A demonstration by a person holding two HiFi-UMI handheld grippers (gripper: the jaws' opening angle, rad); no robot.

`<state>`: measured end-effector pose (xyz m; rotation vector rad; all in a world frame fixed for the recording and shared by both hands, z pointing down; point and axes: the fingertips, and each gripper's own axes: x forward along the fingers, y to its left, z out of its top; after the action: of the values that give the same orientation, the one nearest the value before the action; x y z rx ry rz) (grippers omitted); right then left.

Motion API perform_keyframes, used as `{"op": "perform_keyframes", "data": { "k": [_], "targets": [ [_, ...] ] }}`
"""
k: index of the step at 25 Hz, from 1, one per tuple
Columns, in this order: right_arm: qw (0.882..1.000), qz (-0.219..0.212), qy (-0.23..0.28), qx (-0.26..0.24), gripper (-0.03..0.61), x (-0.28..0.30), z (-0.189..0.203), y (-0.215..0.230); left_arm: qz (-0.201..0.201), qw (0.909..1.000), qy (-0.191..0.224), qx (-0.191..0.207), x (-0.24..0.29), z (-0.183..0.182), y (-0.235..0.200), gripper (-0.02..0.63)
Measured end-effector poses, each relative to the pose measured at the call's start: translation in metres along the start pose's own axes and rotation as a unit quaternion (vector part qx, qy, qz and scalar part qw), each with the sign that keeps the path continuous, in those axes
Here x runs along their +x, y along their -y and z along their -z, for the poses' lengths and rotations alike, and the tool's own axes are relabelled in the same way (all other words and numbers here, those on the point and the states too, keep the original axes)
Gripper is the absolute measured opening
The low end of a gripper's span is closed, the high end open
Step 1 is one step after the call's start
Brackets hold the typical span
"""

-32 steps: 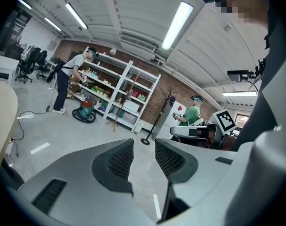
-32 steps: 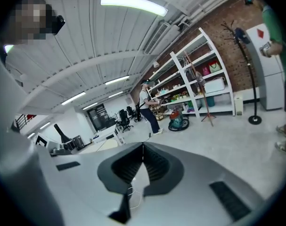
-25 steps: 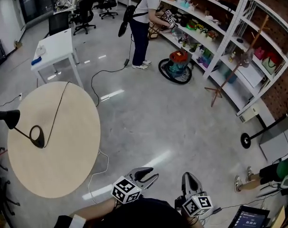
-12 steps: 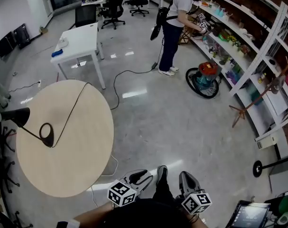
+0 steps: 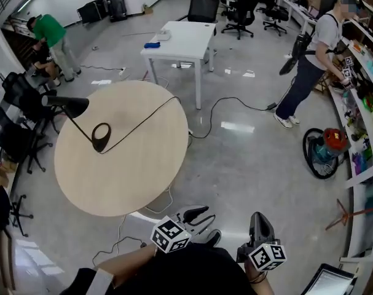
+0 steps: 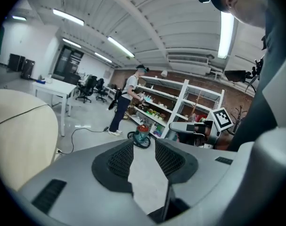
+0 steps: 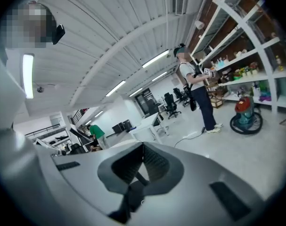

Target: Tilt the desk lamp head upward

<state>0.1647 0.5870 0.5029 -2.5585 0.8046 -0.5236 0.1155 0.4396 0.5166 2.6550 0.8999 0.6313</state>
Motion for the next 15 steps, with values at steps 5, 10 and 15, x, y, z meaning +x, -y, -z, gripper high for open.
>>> {"op": "perform_keyframes", "data": {
  "k": [5, 10, 15],
  "targets": [
    [0.996, -0.077, -0.05, -0.009, 0.003, 0.062, -0.006, -0.001, -0.091, 0.9952, 0.019, -0.031, -0.002, -0.005, -0.032, 0.15],
    [0.981, -0.161, -0.107, -0.021, 0.003, 0.122, 0.011, -0.037, -0.182, 0.9788, 0.051, -0.079, -0.035, -0.006, -0.069, 0.15],
    [0.956, -0.24, -0.158, -0.053, 0.003, 0.181, 0.028, -0.091, -0.269, 0.9503, 0.101, -0.121, -0.078, -0.004, -0.117, 0.15]
  ]
}}
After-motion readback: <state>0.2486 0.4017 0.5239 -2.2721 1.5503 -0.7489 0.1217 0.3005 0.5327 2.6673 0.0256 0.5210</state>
